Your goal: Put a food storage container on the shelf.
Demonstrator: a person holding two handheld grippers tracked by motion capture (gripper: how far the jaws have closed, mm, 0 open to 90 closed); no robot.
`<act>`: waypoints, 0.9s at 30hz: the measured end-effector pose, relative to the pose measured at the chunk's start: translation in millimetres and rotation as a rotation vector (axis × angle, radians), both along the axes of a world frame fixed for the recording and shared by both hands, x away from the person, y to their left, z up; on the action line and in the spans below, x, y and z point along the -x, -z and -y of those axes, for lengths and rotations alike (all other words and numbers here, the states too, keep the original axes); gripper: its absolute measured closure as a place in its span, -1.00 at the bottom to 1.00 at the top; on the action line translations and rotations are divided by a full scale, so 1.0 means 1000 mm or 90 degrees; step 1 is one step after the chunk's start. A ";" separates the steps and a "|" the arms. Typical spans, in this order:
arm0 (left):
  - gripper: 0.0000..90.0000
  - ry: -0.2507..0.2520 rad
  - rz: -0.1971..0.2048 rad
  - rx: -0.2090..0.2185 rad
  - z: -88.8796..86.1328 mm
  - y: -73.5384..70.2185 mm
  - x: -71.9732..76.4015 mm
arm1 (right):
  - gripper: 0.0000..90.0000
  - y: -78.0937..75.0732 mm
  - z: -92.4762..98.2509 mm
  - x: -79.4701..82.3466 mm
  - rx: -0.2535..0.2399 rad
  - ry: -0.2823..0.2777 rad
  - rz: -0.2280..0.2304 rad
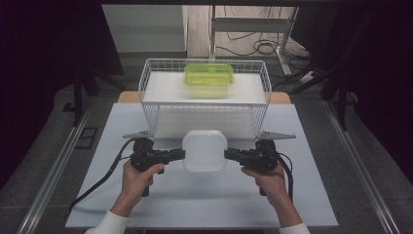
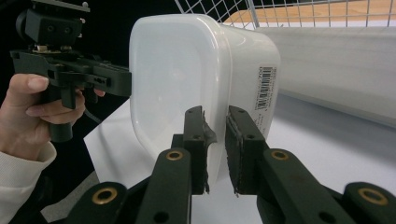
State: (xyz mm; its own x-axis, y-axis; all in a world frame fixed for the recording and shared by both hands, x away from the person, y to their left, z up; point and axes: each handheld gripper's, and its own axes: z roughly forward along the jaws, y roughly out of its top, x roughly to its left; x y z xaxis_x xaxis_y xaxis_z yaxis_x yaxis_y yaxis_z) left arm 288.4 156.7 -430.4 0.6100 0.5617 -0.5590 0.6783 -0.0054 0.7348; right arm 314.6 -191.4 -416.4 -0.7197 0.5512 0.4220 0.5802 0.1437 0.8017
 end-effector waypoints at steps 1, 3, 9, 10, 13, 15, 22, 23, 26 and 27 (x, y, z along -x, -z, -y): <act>0.78 0.001 0.001 0.001 0.000 -0.001 0.000 | 0.74 -0.001 0.000 0.001 0.000 0.000 0.001; 0.78 0.004 0.004 -0.001 -0.001 -0.003 0.000 | 0.74 -0.002 0.000 0.001 0.000 -0.002 0.005; 0.78 0.004 0.016 0.002 -0.001 -0.011 -0.001 | 0.74 -0.012 0.000 0.003 -0.004 -0.004 0.022; 0.78 0.004 0.016 0.002 -0.001 -0.012 -0.002 | 0.74 -0.013 0.000 0.003 -0.004 -0.004 0.022; 0.77 0.005 0.020 0.003 -0.001 -0.017 -0.003 | 0.74 -0.017 0.001 0.002 -0.005 -0.004 0.027; 0.77 0.006 0.026 0.001 -0.001 -0.021 -0.005 | 0.74 -0.021 0.001 0.001 -0.010 -0.005 0.033; 0.77 0.007 0.050 -0.007 -0.002 -0.043 -0.011 | 0.74 -0.039 0.000 -0.004 -0.018 -0.006 0.054; 0.77 0.009 0.049 -0.003 -0.003 -0.045 -0.012 | 0.75 -0.042 0.000 -0.004 -0.022 -0.005 0.055; 0.77 0.012 0.048 0.004 -0.004 -0.048 -0.015 | 0.74 -0.047 0.001 -0.006 -0.030 -0.008 0.057; 0.77 0.012 0.049 0.005 -0.004 -0.049 -0.015 | 0.74 -0.048 0.001 -0.006 -0.028 -0.008 0.059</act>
